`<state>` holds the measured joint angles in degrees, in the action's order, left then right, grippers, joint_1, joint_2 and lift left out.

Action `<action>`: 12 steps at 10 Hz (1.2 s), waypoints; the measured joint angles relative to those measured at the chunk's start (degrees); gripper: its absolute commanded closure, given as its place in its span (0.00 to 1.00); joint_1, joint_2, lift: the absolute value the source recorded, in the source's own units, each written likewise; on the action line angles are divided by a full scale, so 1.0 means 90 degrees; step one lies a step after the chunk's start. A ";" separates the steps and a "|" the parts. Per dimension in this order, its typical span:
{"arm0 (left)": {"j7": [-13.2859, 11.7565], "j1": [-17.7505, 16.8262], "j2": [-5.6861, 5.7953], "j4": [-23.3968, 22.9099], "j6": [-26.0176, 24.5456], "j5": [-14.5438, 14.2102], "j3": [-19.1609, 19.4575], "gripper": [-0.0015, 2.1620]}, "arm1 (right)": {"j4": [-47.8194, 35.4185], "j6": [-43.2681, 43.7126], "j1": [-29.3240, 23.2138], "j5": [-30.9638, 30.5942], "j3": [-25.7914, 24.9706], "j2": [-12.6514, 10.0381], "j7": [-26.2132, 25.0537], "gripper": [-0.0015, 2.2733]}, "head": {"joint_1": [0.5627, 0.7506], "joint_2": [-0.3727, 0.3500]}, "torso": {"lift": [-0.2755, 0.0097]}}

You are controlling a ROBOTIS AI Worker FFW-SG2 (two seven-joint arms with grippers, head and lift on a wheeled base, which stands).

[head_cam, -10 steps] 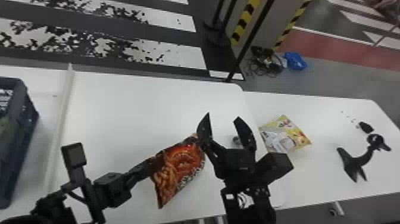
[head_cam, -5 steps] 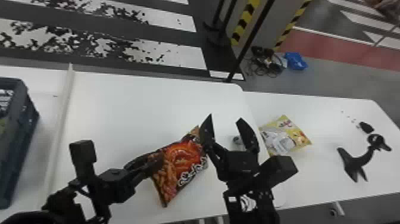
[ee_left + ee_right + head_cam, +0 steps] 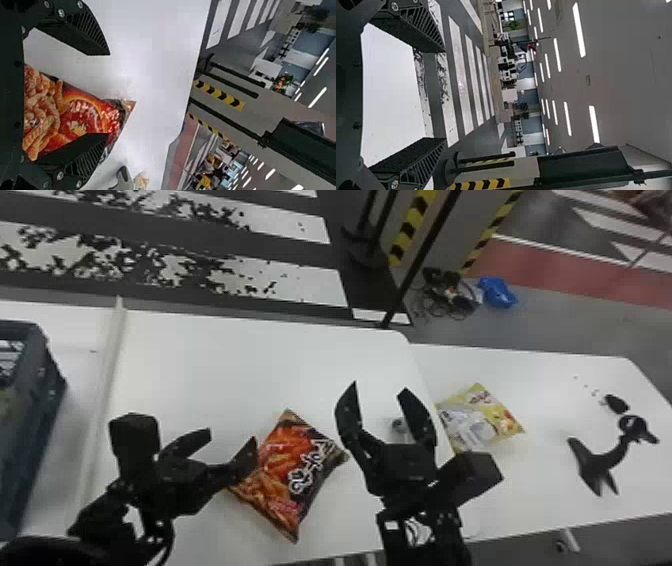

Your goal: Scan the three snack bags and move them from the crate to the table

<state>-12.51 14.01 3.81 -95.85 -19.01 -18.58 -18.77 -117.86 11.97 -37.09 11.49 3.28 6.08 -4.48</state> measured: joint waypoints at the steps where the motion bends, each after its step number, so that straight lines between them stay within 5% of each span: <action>1: 0.0089 0.0038 0.0061 -0.0096 0.0191 0.0132 0.0007 0.02 | 0.0000 -0.0007 0.0000 0.0000 0.0005 0.0023 0.0000 0.04 | 0.70 0.09 | 0.75; 7: 0.0764 0.1381 0.0643 -0.2204 0.1309 0.0986 0.0768 0.02 | 0.0071 -0.0050 0.0038 0.0026 0.0060 0.0092 0.0009 0.04 | 0.70 0.28 | 0.75; 10: 0.1141 0.2192 0.0665 -0.2714 0.2324 0.0992 0.1599 0.02 | 0.0228 -0.0126 0.0037 -0.0058 0.0179 0.0173 0.0067 0.03 | 0.70 0.45 | 0.75; 12: 0.1211 0.2493 0.0644 -0.2823 0.2606 0.1016 0.1974 0.02 | 0.0021 -0.1709 -0.0028 -0.0290 0.0366 0.0201 0.0002 0.03 | 0.70 0.55 | 0.75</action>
<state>-1.62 36.45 9.60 -121.25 4.45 -9.44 -1.01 -117.67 -3.41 -37.34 8.88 6.57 7.89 -4.46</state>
